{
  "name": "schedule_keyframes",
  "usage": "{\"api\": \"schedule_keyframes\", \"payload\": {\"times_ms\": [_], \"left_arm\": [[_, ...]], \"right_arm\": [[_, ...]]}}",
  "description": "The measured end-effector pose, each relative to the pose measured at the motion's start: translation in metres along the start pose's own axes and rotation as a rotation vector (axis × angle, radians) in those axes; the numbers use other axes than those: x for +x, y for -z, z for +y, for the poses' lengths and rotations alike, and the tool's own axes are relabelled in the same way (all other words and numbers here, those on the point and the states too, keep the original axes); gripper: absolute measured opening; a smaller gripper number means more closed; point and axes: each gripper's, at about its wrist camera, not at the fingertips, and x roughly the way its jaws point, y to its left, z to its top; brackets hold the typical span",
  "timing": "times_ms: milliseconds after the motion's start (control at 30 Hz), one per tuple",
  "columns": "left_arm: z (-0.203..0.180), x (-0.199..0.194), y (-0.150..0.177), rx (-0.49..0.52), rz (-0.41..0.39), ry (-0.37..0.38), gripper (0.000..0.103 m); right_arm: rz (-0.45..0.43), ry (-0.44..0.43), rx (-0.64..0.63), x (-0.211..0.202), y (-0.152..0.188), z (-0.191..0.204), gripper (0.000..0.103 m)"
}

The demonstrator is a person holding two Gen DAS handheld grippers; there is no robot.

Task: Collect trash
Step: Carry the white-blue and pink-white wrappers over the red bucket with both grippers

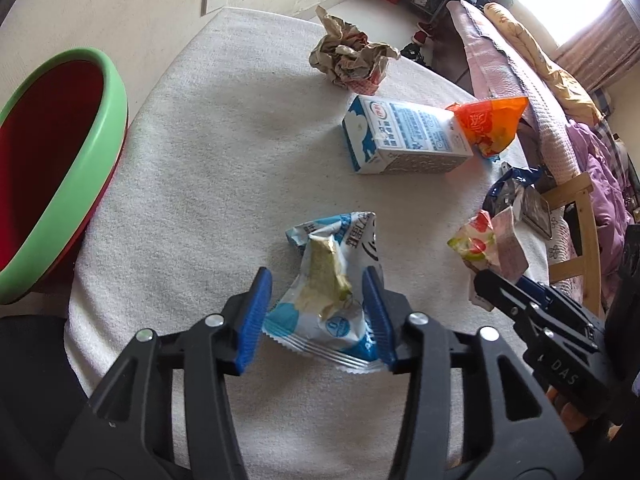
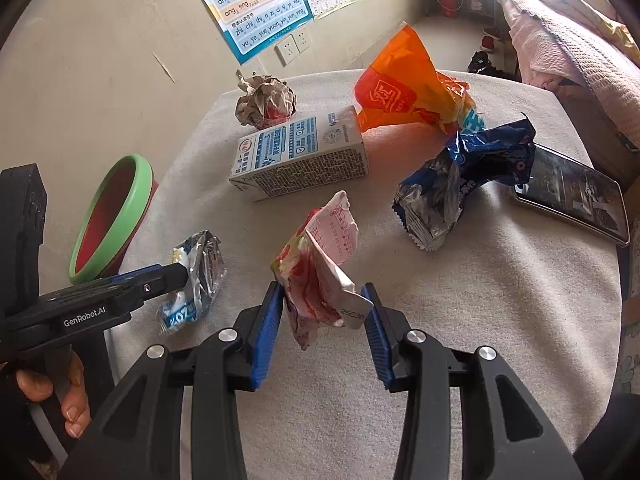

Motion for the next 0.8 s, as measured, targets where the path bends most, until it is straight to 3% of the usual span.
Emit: {"api": "schedule_keyframes", "payload": {"times_ms": [100, 367, 433, 600, 800], "left_arm": [[-0.004, 0.002, 0.003, 0.013, 0.000, 0.013, 0.056], [-0.010, 0.016, 0.009, 0.036, 0.046, 0.004, 0.056], [-0.012, 0.018, 0.009, 0.048, 0.047, 0.003, 0.051], [-0.015, 0.017, 0.009, 0.055, 0.034, 0.002, 0.028], [-0.014, 0.007, 0.005, 0.054, -0.001, -0.004, 0.022]], "right_arm": [[-0.001, 0.000, -0.001, 0.000, 0.001, 0.001, 0.039], [0.005, -0.007, -0.005, 0.002, 0.002, 0.004, 0.040], [0.006, -0.010, -0.007, 0.002, 0.003, 0.005, 0.040], [0.009, -0.014, -0.014, 0.004, 0.004, 0.008, 0.040], [0.009, -0.017, -0.016, 0.004, 0.005, 0.010, 0.040]]}}
